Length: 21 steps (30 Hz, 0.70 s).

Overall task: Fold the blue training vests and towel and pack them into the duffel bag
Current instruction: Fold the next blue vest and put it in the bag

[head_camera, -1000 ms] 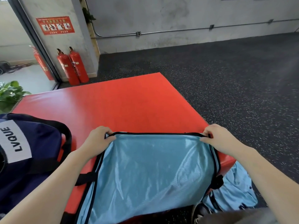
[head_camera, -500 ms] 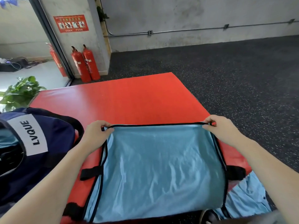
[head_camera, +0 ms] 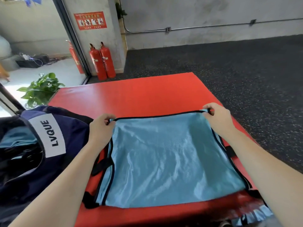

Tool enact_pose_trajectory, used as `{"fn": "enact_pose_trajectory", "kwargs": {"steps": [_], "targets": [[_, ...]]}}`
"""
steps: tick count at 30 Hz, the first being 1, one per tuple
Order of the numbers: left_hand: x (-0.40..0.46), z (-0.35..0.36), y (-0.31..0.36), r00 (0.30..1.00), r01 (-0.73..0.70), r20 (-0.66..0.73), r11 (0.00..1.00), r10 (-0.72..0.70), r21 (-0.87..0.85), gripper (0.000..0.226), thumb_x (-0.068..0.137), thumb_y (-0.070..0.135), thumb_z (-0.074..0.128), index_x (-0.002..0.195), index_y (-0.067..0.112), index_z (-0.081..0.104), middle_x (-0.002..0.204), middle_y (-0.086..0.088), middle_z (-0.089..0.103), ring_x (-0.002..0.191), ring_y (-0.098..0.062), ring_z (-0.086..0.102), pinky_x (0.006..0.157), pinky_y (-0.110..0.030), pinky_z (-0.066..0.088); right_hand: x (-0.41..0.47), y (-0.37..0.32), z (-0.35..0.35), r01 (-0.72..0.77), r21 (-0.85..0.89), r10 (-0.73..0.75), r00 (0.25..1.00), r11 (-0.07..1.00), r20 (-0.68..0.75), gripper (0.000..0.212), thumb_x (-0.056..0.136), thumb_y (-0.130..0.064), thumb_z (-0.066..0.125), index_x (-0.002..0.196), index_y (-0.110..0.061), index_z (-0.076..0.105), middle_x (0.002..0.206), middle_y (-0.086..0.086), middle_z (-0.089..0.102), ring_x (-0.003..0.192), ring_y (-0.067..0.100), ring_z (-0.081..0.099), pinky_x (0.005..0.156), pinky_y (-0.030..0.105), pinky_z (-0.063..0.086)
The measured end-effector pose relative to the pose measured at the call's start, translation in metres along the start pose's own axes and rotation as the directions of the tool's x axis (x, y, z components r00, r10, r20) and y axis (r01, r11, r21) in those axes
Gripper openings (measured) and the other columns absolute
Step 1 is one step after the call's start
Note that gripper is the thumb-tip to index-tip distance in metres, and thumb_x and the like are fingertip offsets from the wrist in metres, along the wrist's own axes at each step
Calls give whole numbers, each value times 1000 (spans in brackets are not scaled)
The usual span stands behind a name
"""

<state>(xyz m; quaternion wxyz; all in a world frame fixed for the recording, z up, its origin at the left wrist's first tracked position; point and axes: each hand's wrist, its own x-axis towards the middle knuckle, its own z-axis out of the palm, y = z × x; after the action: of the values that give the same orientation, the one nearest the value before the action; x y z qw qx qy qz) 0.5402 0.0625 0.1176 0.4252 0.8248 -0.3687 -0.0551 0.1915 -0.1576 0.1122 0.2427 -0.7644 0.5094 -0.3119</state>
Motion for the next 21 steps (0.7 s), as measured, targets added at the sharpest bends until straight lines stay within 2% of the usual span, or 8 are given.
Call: {"fn": "enact_pose_trajectory", "kwargs": {"steps": [3,6,11,13,15,18,21], "targets": [[-3,6,-4,995,-61,93,988,49,143,30,93,10,60,120,19,69,118,1,68,109,-18,61,90,-20,41,-4,6,4,24,-103,-16,997,994,77,47,93,-22,70,137,-15,56,138,6,57,130,24,52,110,35,38],[-14,9,3,978,-179,144,958,149,226,29,93,8,60,119,16,68,125,0,66,118,-23,57,95,-25,34,-16,3,1,56,-159,-37,992,986,120,47,95,-25,68,138,-15,54,140,6,55,131,24,50,111,36,36],[-72,27,29,925,-289,300,946,235,149,31,96,12,60,126,14,63,136,-2,59,131,-21,50,105,-18,25,-74,-24,8,160,-222,-97,958,962,270,44,98,-31,61,138,-15,53,136,4,57,118,24,56,98,32,41],[-110,39,39,885,-295,399,952,238,87,37,98,19,58,135,15,57,145,-1,52,136,-19,46,108,-19,25,-107,-31,18,220,-216,-132,924,951,358,45,99,-35,58,140,-18,51,139,0,54,124,19,52,103,31,39],[-147,52,43,841,-306,485,950,239,63,46,100,27,56,144,16,49,155,-1,41,145,-18,35,118,-25,21,-139,-33,28,277,-229,-168,900,933,403,48,101,-41,53,143,-18,48,146,-2,48,135,15,43,112,28,31],[-186,60,35,803,-415,531,893,270,174,59,101,46,45,152,18,39,162,-4,28,152,-22,21,125,-33,11,-172,-27,37,320,-315,-184,901,893,394,76,95,-66,27,149,-16,46,158,0,39,148,18,32,122,31,16],[-193,40,13,838,-452,485,815,249,363,69,99,61,20,158,27,24,167,-2,12,155,-20,4,125,-36,1,-172,-4,24,315,-419,-158,916,852,368,110,78,-87,-8,154,-22,37,163,-1,30,152,18,21,125,36,9]]}}
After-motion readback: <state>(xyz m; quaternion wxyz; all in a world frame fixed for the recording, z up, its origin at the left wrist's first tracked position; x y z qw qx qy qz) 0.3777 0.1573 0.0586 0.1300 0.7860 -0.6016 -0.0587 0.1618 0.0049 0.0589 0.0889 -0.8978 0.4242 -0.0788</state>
